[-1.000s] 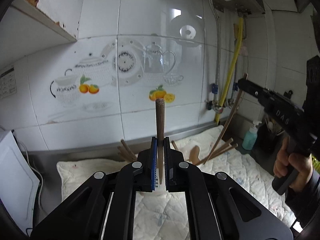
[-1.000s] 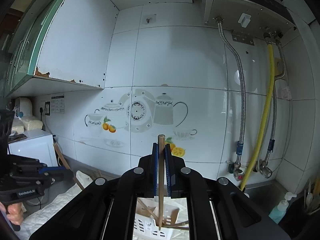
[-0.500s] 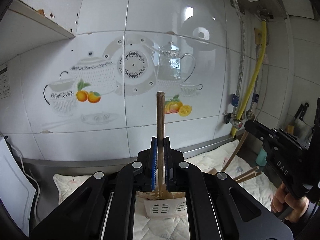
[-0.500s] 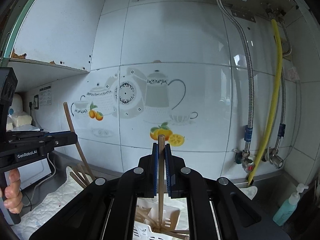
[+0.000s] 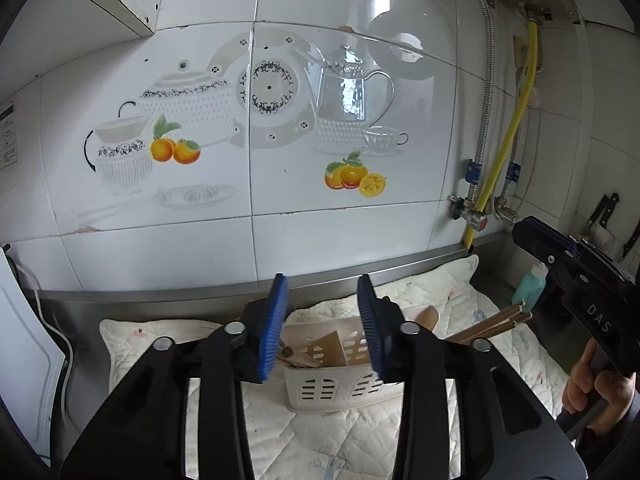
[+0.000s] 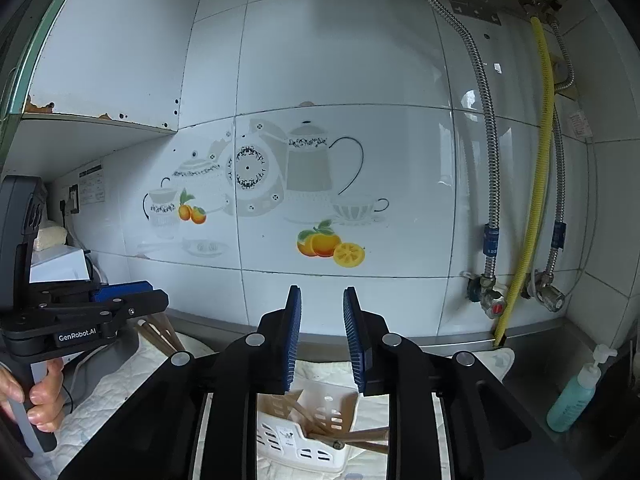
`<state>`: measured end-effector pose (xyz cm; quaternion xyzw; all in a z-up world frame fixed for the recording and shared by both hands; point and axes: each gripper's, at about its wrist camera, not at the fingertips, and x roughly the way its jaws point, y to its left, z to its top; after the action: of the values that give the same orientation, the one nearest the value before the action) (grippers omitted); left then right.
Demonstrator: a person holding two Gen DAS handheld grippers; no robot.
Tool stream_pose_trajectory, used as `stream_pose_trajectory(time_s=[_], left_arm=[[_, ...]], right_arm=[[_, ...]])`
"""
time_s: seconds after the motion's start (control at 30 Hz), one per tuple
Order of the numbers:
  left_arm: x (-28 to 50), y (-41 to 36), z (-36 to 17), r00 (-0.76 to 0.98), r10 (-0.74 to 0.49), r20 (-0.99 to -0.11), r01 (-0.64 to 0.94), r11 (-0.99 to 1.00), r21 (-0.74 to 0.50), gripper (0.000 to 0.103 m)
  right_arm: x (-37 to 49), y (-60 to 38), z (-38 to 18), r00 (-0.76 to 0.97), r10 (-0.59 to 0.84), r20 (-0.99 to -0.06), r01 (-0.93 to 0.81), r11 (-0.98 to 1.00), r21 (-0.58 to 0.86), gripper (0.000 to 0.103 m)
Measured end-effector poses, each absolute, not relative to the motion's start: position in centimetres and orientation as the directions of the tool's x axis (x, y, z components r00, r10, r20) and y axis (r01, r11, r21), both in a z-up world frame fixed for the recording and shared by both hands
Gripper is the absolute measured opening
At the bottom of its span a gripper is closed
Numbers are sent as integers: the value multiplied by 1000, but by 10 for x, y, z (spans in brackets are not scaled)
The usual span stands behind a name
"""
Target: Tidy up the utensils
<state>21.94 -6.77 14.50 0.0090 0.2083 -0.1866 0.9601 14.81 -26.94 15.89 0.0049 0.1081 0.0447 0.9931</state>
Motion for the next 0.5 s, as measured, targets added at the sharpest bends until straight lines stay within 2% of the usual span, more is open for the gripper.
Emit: stream_pose_trajectory(time_s=[0.07, 0.13, 0.2, 0.27, 0.4, 0.5], left_arm=[[211, -66, 148, 844, -363, -396, 368, 927, -66, 43], [201, -63, 149, 849, -358, -389, 362, 930, -66, 54], [189, -59, 149, 854, -356, -378, 358, 931, -67, 57], [178, -55, 147, 855, -359, -374, 359, 931, -72, 62], [153, -48, 139, 866, -340, -366, 347, 937, -50, 75], [135, -43, 130, 874, -321, -364, 331, 943, -36, 88]], right_arm=[[139, -270, 160, 973, 89, -213, -86, 996, 25, 26], [127, -271, 160, 974, 88, -210, -83, 996, 31, 28], [115, -271, 160, 975, 84, -207, -78, 996, 35, 29], [102, -273, 157, 973, 88, -214, -78, 995, 54, 36], [75, -274, 149, 972, 88, -218, -76, 995, 64, 41], [55, -272, 139, 971, 84, -225, -72, 995, 63, 54]])
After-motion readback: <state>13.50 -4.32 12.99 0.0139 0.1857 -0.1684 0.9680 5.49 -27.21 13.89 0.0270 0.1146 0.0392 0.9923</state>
